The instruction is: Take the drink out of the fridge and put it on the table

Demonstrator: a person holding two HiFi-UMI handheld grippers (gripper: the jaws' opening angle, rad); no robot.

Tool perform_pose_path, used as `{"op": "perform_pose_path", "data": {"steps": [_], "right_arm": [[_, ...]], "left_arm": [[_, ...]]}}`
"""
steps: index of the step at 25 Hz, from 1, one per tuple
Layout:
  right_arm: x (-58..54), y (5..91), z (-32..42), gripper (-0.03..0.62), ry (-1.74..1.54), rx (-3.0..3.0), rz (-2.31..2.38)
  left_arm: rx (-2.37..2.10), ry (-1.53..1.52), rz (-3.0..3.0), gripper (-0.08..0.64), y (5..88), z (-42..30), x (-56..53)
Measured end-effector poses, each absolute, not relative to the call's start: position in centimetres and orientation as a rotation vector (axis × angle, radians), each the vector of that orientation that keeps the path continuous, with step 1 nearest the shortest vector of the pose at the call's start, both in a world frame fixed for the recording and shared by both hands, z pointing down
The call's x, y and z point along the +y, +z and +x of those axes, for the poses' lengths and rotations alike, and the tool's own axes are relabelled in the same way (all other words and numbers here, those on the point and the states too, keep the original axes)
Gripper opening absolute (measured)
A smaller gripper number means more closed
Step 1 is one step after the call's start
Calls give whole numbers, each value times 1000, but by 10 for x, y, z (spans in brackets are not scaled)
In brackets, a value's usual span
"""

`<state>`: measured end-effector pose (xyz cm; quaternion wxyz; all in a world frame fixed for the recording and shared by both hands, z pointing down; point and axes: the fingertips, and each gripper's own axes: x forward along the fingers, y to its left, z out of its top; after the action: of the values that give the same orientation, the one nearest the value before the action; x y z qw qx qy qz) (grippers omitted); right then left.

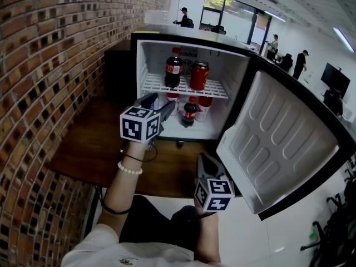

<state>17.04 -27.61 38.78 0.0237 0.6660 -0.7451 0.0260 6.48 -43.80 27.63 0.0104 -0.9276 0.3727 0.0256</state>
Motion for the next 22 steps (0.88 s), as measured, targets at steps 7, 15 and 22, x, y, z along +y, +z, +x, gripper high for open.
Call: {"op": "perform_pose_path", "data": {"steps": [7,15,22], "right_arm": [[-275,389,181,12,89,-2298,2083],[-276,389,186,12,93,-2307,2089],[-274,385,190,12,82,-2303,2100]], "left_arm": [[1169,57,-2882,368,243,83,-472],[1198,31,-2858,410,211,100,-505],[1277,-26,-2835,459,194,104,-543]]}}
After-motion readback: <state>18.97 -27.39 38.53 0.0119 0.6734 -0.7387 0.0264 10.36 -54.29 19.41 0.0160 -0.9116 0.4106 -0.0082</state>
